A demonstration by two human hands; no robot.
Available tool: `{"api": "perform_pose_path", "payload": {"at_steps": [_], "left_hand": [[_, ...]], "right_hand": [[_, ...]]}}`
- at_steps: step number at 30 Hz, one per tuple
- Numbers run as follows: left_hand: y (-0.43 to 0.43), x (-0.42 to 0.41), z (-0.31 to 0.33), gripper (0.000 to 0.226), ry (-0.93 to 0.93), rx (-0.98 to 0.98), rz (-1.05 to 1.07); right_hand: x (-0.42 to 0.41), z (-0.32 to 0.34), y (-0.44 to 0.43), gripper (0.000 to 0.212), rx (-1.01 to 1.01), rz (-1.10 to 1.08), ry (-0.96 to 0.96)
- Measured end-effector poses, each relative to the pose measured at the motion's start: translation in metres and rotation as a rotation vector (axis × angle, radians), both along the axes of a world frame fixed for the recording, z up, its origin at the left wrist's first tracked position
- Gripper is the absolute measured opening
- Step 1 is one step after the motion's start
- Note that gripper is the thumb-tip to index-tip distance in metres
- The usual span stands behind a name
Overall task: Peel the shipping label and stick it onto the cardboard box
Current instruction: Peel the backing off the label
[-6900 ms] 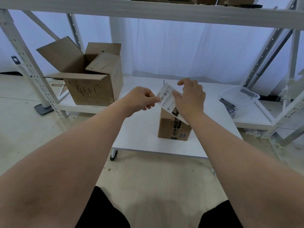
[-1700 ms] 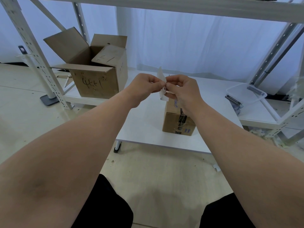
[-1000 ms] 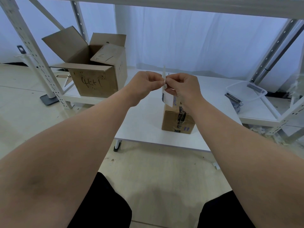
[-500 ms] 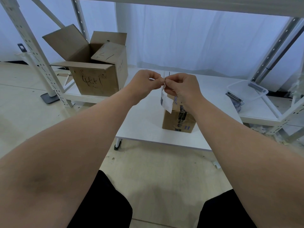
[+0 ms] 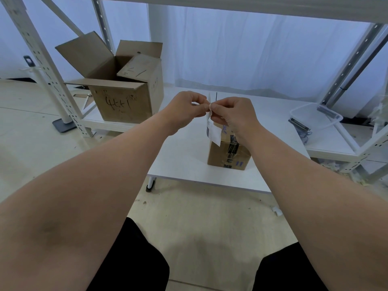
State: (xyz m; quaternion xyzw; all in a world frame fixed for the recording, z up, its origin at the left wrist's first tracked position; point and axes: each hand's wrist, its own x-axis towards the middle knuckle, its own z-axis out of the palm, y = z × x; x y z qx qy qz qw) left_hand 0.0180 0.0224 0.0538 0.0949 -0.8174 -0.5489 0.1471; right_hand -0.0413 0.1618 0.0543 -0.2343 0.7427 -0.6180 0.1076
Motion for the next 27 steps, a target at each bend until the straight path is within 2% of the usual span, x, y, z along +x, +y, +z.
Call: {"api": "perform_pose_path", "payload": {"at_steps": [15,27], "left_hand": [[0.0004,-0.0002,-0.0008,0.012,0.037,-0.012,0.042],[0.0049,0.0001,0.0011,0.011,0.05,-0.13,0.021]], "right_hand": [[0.0019,0.0008,0.0014,0.01,0.005,0.014,-0.015],[-0.0008,-0.0021,0.0002,0.01,-0.001,-0.01,-0.017]]}}
